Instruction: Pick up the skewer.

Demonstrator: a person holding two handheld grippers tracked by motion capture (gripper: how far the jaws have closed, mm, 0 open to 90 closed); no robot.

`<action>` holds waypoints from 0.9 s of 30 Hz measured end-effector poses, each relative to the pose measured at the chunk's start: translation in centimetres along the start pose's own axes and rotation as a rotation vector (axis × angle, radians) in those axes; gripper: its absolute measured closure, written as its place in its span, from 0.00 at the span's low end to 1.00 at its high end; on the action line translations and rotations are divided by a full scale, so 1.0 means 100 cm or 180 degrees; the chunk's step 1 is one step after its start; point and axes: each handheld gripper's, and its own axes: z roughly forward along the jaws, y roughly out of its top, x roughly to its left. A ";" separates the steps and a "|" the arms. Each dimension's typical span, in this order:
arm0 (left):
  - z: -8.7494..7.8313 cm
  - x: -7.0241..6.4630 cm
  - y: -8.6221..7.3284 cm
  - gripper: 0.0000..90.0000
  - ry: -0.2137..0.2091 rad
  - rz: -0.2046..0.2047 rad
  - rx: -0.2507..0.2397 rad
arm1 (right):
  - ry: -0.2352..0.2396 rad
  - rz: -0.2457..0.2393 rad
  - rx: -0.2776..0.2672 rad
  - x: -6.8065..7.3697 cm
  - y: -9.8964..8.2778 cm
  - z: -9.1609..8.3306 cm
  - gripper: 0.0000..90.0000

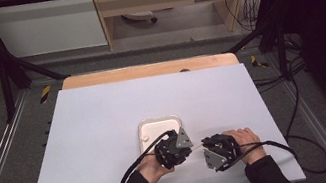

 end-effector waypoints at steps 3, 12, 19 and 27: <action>0.000 0.000 0.000 0.98 -0.0002 -0.0002 0.0002 | 0.0007 -0.0041 0.0003 0.000 0.000 0.000 0.95; -0.001 0.002 0.000 0.98 -0.0030 -0.0031 0.0005 | 0.0050 -0.0167 0.0025 0.001 0.001 0.000 0.98; -0.002 0.007 0.001 0.96 -0.0080 -0.0093 0.0023 | 0.0046 -0.0207 0.0058 0.000 0.003 -0.001 0.99; 0.004 0.011 0.007 0.85 -0.0138 -0.0046 0.0404 | 0.0049 -0.0286 0.0135 0.000 0.005 0.000 0.99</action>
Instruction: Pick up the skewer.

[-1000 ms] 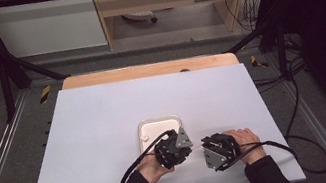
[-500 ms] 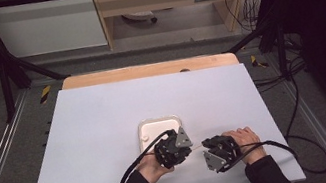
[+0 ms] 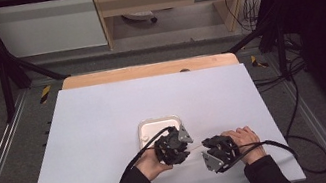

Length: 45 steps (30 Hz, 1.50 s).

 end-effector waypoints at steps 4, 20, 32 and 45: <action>0.005 0.000 0.001 0.88 -0.0030 0.0006 0.0108 | -0.0002 -0.0033 0.0024 0.000 0.001 0.000 0.99; 0.015 -0.004 0.003 0.98 0.0050 0.0058 0.0343 | 0.0009 -0.0122 0.0070 0.001 0.006 0.001 0.99; 0.012 -0.006 0.000 0.98 0.0075 0.0058 0.0257 | -0.0033 0.0047 0.0055 0.001 0.006 -0.002 0.95; 0.001 0.004 -0.022 0.98 0.0186 -0.0094 0.0178 | 0.0025 0.1462 -0.0417 -0.010 -0.018 -0.016 0.57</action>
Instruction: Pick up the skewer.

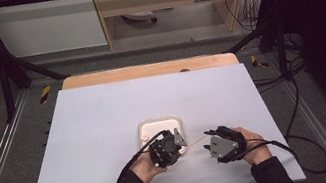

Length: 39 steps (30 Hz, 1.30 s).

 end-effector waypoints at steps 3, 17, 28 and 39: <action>-0.004 0.001 -0.005 0.98 0.0013 -0.0028 -0.0038 | 0.0084 0.0404 -0.0040 -0.005 -0.006 -0.001 0.47; -0.026 0.014 -0.044 0.98 0.0115 -0.0320 -0.0349 | 0.0297 0.1736 -0.0038 -0.017 -0.032 -0.002 0.09; -0.047 0.023 -0.083 0.98 0.0251 -0.0652 -0.0749 | 0.0414 0.2194 -0.0086 -0.017 -0.036 0.001 0.05; -0.061 0.029 -0.124 0.98 0.0403 -0.0949 -0.1053 | 0.0566 0.2411 -0.0239 -0.018 -0.024 0.011 0.04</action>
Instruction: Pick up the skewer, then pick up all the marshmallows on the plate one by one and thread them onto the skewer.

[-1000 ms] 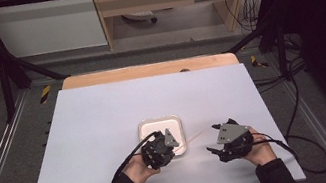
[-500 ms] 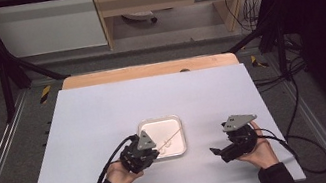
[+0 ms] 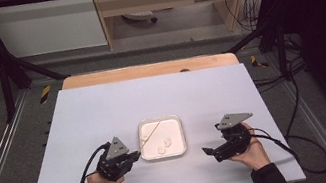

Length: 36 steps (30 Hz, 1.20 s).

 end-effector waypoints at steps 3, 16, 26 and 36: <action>-0.004 0.004 -0.007 0.98 0.0021 -0.0063 -0.0065 | 0.0054 0.0012 0.0017 0.003 0.005 0.005 0.05; -0.009 0.009 -0.024 0.98 0.0080 -0.0140 -0.0193 | 0.0155 0.0105 -0.0079 0.011 0.023 0.026 0.03; -0.009 0.013 -0.032 0.98 0.0090 -0.0197 -0.0210 | 0.0082 0.0205 -0.0015 0.016 0.039 0.050 0.02; -0.008 0.014 -0.036 0.98 0.0100 -0.0239 -0.0206 | 0.0043 0.0197 0.0025 0.024 0.055 0.077 0.09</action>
